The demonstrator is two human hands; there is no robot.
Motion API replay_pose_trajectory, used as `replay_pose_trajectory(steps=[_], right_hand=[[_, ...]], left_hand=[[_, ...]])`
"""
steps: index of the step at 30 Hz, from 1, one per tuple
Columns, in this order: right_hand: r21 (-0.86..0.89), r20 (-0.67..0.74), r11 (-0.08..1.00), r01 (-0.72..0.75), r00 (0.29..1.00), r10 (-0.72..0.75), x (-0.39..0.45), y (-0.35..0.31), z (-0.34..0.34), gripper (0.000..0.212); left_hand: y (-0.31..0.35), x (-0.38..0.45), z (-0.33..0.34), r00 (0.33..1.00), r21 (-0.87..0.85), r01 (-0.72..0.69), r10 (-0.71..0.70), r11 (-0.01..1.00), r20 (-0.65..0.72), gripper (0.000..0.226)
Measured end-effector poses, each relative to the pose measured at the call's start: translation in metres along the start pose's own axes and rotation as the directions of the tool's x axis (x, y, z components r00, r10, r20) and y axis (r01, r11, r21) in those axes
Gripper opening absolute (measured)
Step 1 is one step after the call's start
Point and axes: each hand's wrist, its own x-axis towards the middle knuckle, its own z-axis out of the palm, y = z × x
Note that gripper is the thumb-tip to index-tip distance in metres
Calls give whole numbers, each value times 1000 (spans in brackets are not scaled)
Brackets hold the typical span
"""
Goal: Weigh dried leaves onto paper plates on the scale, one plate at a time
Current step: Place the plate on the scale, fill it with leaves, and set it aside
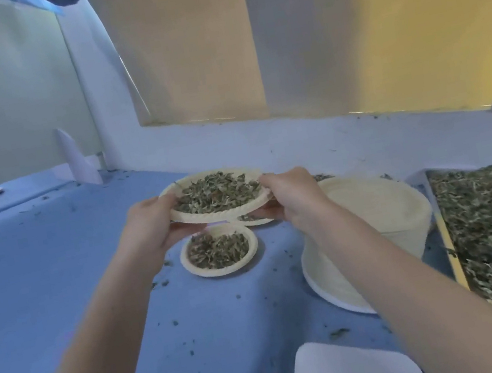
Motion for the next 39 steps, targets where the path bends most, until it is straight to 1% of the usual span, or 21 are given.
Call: replay_pose_trajectory(steps=[2,3,6,9,10,12,15,18,19,21,23,25,27,29,31,33,35,36,37,39], right_hand=[[-33,-16,999,-21,1000,20,19,-23,-5,7],[-45,-33,998,-32,999,30,30,-33,-11,9],[-100,-91,994,-47,995,38,60,-64,-43,9],[-138,-168,987,-83,984,59,87,-87,-89,26],[-146,-193,984,-99,979,69,95,-91,-105,28],[-145,-246,980,-136,964,98,111,-94,-137,26],[-160,-335,970,-185,934,123,131,-83,-179,13],[-147,-401,964,-220,905,145,151,-62,-213,14],[-136,-416,963,-235,895,160,159,-54,-222,16],[-111,-432,954,-279,878,206,174,-36,-234,18],[-91,-430,941,-326,865,258,186,-16,-242,13],[-73,-427,926,-370,851,306,196,4,-246,10],[-60,-443,910,-409,829,343,205,22,-247,17],[-39,-457,901,-432,810,368,213,37,-247,19],[-39,-474,900,-435,800,367,219,47,-246,15],[-77,-513,900,-430,791,334,224,56,-245,10],[-157,-560,889,-429,780,278,228,62,-247,12],[-207,-576,874,-440,777,255,227,63,-247,14],[-281,-580,844,-456,782,229,226,62,-246,15],[-478,-573,730,-488,804,162,218,57,-244,25]], left_hand=[[14,27,20,999,-7,2,-1,1000,43,18],[19,39,31,997,-21,20,-18,1000,79,19],[30,71,73,974,-57,122,-108,991,199,19],[33,96,122,931,-14,196,-182,980,316,15],[31,104,140,915,16,205,-198,979,351,12],[24,117,176,892,123,197,-230,973,389,13],[3,133,223,880,207,208,-275,956,388,12],[-25,145,257,868,222,239,-310,945,387,11],[-34,147,265,853,232,257,-333,938,401,9],[-51,154,278,819,239,301,-379,923,431,21],[-70,159,287,785,229,366,-431,902,444,26],[-90,164,291,764,281,383,-473,880,439,29],[-109,169,294,751,381,358,-505,852,425,32],[-126,172,297,752,473,317,-522,822,404,40],[-136,176,301,761,522,273,-513,808,397,42],[-142,178,304,770,558,228,-499,798,398,35],[-143,177,306,780,629,163,-490,760,390,23],[-143,176,306,785,661,122,-479,741,392,22],[-142,175,307,793,679,81,-460,730,400,27],[-138,171,307,805,701,9,-420,713,418,37]])
